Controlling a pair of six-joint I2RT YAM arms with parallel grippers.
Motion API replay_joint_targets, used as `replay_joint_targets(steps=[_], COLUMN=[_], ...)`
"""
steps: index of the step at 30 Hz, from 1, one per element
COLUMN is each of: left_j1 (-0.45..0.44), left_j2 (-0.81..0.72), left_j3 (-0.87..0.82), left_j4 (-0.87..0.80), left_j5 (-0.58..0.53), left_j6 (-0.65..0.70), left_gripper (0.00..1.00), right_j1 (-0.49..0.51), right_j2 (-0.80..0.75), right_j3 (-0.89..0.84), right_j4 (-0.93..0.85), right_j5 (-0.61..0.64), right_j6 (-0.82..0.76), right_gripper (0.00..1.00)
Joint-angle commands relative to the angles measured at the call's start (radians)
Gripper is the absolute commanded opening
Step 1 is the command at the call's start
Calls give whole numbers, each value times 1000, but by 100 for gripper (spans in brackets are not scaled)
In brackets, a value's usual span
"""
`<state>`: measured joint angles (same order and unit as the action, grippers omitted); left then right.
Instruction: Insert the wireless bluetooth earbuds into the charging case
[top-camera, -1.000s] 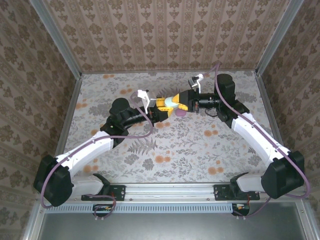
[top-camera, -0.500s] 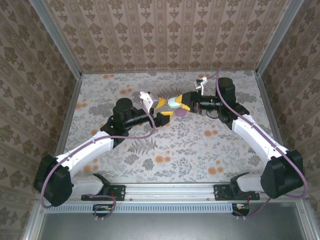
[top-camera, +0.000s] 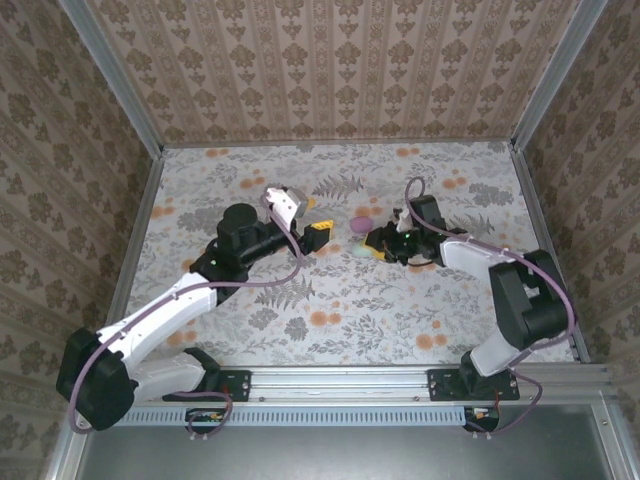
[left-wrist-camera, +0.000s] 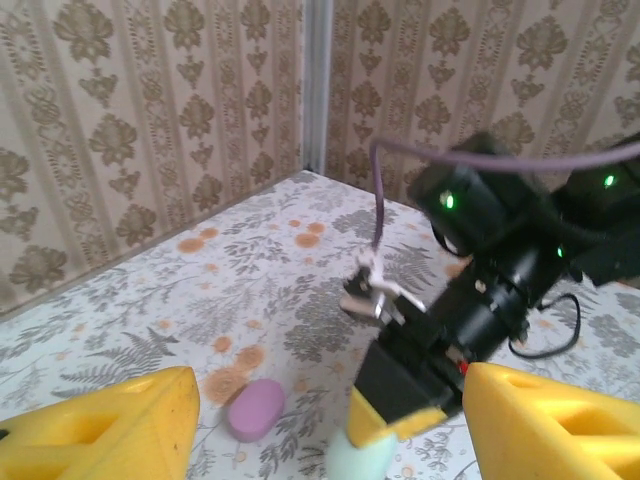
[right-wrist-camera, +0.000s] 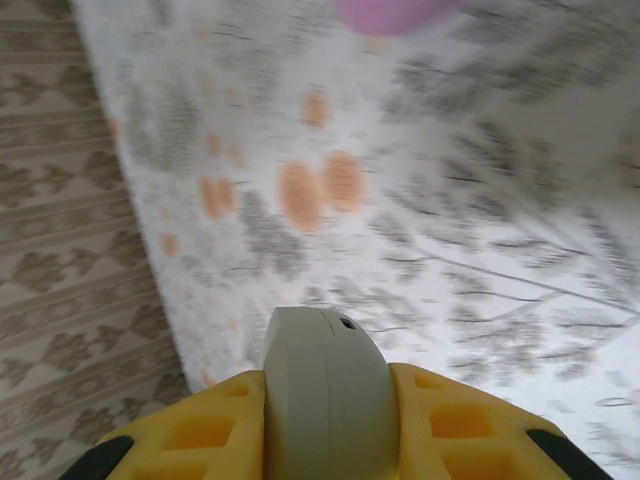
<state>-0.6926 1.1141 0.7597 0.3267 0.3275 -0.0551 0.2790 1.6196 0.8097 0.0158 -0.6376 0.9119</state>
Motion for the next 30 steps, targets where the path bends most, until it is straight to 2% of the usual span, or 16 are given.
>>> replay_joint_targets(steps=[1,11,22,30], left_j1=[-2,-1,4,5], left_j2=[-33,-67,-66,-65], left_j3=[-23,-57,-53,-52], left_j4=[9,33,41,51], left_j5=[-78,-143,-160,-157], left_j6=[23,21,13,-4], left_gripper=[71,72,73,73], right_j1=[-2,26,28,24], right_j2=[53,158,186,159], right_j3=[0,39,16,5], right_j4=[86,104,62,9], right_j5=[18,-5,8,27], right_j6=[-12,-54,-135,-178], right_gripper=[27,28,31,41])
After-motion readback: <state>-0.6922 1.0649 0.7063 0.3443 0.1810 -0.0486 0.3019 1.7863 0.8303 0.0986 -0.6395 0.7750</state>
